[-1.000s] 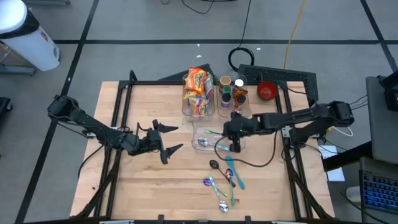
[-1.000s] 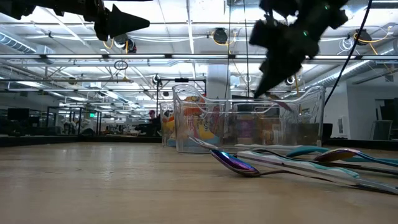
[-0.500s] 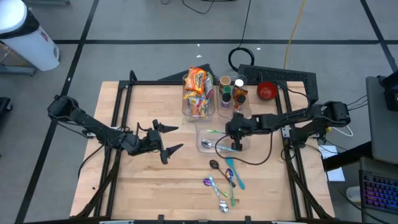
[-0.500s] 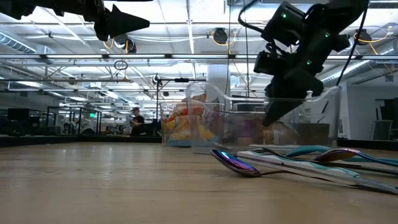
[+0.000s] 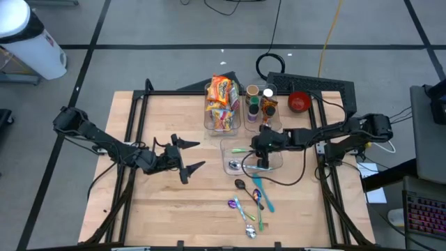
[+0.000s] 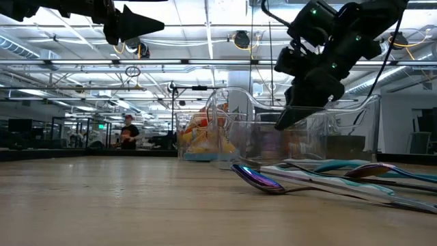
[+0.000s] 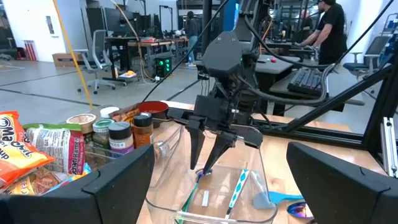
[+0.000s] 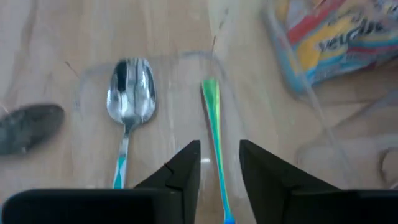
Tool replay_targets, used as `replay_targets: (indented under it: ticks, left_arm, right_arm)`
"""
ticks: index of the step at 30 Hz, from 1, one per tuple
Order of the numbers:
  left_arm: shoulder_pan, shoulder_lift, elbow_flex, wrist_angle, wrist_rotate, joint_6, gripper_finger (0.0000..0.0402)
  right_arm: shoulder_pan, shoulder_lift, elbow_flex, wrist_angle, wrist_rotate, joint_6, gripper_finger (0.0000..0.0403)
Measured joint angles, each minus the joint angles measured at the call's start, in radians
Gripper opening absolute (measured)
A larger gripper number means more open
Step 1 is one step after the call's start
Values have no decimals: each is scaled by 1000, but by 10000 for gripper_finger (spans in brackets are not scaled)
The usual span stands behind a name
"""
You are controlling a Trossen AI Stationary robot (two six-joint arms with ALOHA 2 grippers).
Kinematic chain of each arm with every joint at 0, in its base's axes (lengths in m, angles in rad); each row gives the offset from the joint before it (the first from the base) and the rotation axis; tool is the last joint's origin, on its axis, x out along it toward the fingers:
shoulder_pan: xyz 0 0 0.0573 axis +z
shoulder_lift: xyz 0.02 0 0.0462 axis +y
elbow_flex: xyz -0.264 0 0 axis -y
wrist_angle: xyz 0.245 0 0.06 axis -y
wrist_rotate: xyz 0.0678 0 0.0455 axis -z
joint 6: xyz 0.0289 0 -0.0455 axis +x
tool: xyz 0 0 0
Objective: Pick & Place Food Item
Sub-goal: Adjust the bottom transparent bin on the table
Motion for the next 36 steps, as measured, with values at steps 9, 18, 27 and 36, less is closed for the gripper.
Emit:
replay_targets:
  ticks: [9, 18, 27, 36]
  left_arm:
    - [0, 0, 0, -1, 0, 0, 374]
    - [0, 0, 0, 0, 0, 0, 374]
    - [0, 0, 0, 0, 0, 0, 374]
    - [0, 0, 0, 0, 0, 0, 374]
  right_arm:
    - [160, -154, 15, 74, -4, 65, 138]
    - [455, -6, 14, 205, 60, 138, 91]
    - [449, 193, 14, 298, 270, 87, 12]
    - [388, 208, 14, 406, 288, 77, 3]
